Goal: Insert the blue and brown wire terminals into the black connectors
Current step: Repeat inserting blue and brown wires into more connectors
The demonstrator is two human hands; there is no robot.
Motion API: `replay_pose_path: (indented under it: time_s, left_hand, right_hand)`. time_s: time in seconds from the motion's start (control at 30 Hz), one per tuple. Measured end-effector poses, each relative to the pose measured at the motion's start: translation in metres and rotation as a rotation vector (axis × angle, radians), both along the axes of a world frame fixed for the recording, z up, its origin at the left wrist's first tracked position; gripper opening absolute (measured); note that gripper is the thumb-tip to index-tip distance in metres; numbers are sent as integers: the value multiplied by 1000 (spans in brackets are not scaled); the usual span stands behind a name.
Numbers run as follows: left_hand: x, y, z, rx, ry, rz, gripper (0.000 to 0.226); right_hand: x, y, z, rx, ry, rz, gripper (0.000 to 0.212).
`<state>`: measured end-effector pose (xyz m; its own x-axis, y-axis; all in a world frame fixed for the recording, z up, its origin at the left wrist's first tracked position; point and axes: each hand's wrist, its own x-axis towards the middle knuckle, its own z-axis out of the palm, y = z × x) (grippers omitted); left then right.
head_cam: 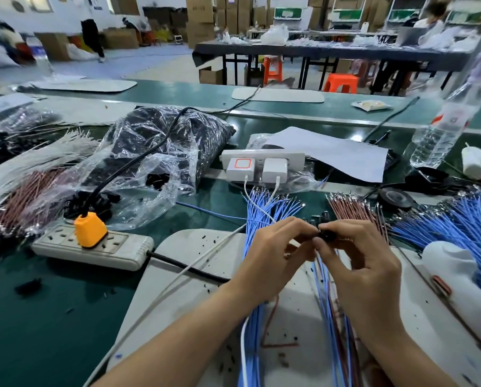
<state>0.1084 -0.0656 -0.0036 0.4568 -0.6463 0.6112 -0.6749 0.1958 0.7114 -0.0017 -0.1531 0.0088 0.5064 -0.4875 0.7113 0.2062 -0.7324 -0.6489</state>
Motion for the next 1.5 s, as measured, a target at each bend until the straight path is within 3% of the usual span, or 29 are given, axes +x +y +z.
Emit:
replay_pose_path:
  time_s: [0.43, 0.87, 1.37, 1.5]
  left_hand:
    - [0, 3, -1, -25, 3, -7, 5]
    - [2, 0, -3, -38, 213, -36, 7]
    - [1, 2, -2, 66, 128, -31, 6]
    - [-1, 1, 0, 66, 146, -21, 4]
  right_hand:
    - [2, 1, 3, 64, -9, 94, 21]
    - [9, -3, 3, 157, 32, 145, 31]
    - [7, -6, -2, 336, 79, 188, 21]
    - [6, -3, -5, 318, 49, 135, 28]
